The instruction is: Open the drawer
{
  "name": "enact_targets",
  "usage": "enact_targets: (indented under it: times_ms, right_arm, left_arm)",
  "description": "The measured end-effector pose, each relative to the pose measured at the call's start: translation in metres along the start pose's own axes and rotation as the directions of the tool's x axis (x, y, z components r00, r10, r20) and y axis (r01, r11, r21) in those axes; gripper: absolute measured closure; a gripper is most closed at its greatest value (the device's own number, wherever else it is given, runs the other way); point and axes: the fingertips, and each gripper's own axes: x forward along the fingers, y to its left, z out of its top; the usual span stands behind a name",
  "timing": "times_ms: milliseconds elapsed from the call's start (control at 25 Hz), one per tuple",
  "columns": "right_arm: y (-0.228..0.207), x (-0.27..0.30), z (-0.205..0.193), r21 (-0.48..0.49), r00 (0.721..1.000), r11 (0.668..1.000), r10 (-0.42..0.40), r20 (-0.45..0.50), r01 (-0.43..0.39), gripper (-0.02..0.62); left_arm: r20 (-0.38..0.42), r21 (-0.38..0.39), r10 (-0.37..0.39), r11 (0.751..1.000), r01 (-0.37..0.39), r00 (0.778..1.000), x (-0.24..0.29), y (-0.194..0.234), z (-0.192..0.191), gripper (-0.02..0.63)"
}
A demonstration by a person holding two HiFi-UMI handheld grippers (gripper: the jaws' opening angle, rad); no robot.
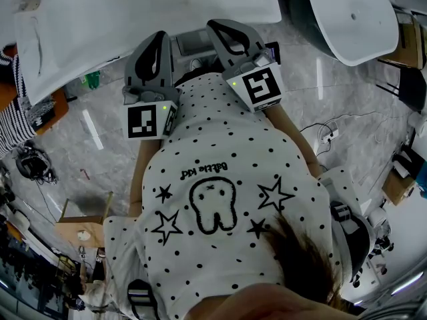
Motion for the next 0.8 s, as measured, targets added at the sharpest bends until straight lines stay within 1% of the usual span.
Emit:
enact_targets:
  times_ms: [280,440,560,800]
  right_arm:
    - [0.0008,-0.0001,-0.0007,-0.003,1.0,1.0,0.002,-0.001,-0.002,0.581]
    - [0.0008,-0.0002,-0.0015,-0.005,1.0,1.0,0.002,0.0,-0.002,0.581]
    - [0.0018,-0.0011,-0.001,-0.006,1.0,1.0,0.004,-0.004,-0.005,0.581]
    - [0.0023,-0.0016,0.0012,-0.01,1.0,1.0,0.007,0.001,-0.007,0.581]
  left_arm:
    - [0.016,-0.013,0.008,1.0,-0.008,1.0,0.0008,0.001,0.0023,0.601]
    - [0.003,-0.01,0.005,1.0,-0.005,1.0,-0.0001,0.0007,-0.0014,0.601]
    - [0.02,-0.014,0.01,1.0,-0.009,1.0,0.0002,0.0001,0.0021,0.601]
    - [0.025,-0.015,0.015,1.0,-0.015,1.0,-0.0007,0.0,0.0043,0.601]
